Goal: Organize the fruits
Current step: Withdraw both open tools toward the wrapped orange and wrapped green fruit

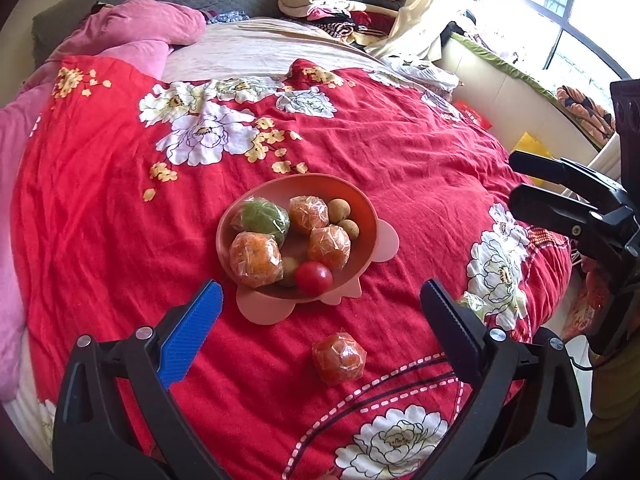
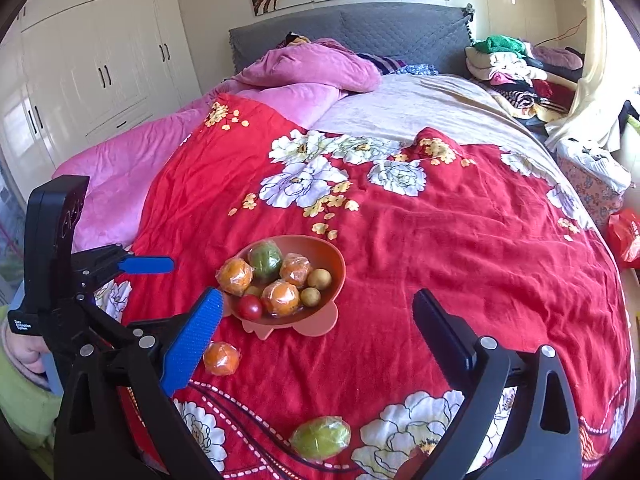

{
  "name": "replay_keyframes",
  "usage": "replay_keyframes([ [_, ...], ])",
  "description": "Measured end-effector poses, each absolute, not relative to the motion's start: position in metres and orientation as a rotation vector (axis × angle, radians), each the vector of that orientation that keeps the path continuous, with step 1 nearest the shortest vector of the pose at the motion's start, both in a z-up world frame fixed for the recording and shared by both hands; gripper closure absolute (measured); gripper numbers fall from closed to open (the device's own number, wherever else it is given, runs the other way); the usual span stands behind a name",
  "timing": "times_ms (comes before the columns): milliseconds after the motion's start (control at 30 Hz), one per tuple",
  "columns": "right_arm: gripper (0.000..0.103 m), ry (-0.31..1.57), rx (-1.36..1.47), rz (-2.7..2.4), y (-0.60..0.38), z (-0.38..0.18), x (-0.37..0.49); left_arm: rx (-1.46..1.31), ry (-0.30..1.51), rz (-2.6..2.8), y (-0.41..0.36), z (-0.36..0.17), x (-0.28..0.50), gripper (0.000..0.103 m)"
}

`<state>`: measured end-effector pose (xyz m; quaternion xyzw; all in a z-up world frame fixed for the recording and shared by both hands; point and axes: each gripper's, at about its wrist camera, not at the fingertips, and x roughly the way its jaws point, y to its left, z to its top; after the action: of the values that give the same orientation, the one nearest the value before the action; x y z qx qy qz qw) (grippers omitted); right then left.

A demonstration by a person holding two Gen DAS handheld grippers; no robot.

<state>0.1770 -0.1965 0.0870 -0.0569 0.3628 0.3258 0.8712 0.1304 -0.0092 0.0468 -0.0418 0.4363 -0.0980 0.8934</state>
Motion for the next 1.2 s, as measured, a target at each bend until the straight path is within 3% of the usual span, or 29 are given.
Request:
replay_keyframes([
  [1200,0.005,0.839,-0.196,0.632,-0.216,0.043,0.126,-0.069,0.908,-0.199,-0.022,0.047,0.091,0.01],
])
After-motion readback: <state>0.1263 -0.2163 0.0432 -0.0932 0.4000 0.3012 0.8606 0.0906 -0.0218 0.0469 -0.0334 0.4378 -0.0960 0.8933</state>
